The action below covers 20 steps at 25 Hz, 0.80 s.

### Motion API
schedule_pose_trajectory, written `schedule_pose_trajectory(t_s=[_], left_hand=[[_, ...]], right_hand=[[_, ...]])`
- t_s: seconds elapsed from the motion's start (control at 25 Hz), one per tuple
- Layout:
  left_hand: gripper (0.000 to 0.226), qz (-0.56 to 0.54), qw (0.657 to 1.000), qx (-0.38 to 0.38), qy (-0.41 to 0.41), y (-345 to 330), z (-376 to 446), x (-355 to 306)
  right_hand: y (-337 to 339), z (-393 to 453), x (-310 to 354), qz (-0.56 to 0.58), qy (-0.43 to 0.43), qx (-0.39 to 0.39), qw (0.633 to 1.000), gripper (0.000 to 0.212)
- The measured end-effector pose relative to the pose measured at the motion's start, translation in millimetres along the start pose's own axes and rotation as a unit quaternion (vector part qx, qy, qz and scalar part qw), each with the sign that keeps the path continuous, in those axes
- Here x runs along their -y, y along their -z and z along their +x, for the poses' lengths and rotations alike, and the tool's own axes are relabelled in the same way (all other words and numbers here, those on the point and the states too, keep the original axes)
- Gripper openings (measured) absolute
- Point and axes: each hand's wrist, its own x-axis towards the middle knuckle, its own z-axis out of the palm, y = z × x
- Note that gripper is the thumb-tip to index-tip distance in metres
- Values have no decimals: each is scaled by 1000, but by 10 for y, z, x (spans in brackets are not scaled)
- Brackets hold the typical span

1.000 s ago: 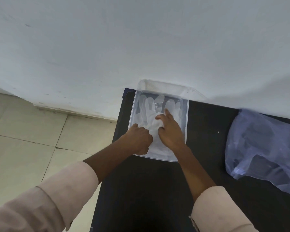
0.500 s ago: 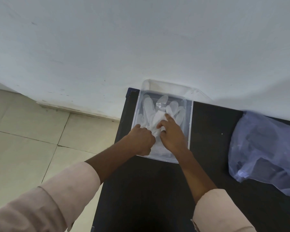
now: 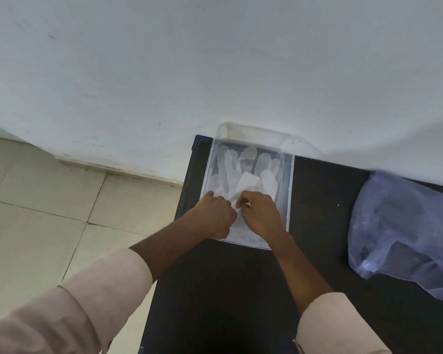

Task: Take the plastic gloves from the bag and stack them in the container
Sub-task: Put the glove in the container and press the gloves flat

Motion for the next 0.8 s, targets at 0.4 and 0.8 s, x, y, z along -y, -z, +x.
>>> schedule_pose_trajectory(t_s=[0.4,0.8], left_hand=[[40,-11,1000,-13,-3,-44,12,-1],[36,-8,1000,-10,-3,-66,14,6]], right_hand=[[44,131,-37,-9,48,-87,995,25],[355,488,81,-25,34,-25,999,37]])
